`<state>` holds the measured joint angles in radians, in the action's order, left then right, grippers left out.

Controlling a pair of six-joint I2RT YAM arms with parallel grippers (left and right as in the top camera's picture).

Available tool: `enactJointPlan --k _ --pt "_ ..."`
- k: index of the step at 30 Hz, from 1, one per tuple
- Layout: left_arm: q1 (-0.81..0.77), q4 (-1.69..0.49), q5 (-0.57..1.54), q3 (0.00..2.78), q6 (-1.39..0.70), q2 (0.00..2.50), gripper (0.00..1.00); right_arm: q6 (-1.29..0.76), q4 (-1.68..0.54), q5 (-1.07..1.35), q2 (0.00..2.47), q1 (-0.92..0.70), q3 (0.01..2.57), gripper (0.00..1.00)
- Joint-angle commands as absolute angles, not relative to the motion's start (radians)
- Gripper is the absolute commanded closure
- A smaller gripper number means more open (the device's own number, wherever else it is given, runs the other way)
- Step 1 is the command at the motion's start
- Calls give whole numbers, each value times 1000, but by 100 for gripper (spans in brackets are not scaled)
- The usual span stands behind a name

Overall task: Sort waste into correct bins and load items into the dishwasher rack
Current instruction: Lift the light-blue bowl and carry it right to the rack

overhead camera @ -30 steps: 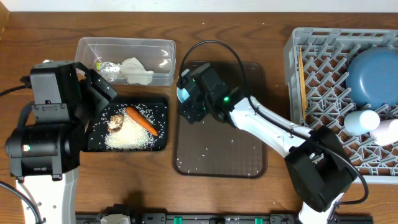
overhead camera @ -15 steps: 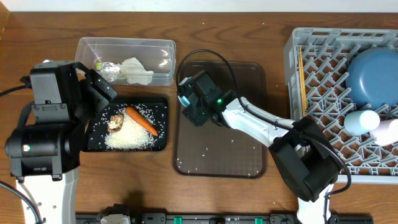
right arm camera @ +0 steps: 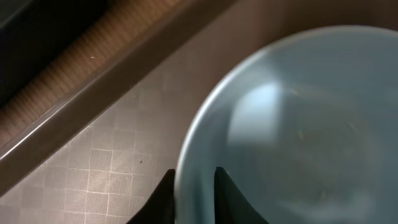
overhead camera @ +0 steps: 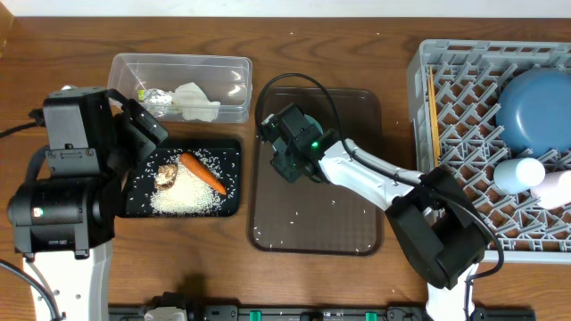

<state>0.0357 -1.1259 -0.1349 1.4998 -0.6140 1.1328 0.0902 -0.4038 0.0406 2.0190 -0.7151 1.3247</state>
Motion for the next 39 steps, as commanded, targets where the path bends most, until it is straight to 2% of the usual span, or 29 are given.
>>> enactJointPlan --k 1,8,17,24,29,39 --pt "34 -1129 -150 1503 -615 1136 2 27 -418 23 2011 -720 1328 89" --pt "34 -1129 -150 1503 -615 1136 2 -30 -444 20 1940 -717 1328 99" --pt "34 -1129 -150 1503 -615 1136 2 -75 -467 27 1853 -694 1328 99" --pt "34 -1129 -150 1503 -615 1136 2 -158 -484 131 1809 -634 1328 99" --pt "34 -1129 -150 1503 -615 1136 2 -213 -510 247 1733 -516 1328 99" --pt "34 -1129 -150 1503 -615 1136 2 -178 -562 532 1504 -118 1328 99"
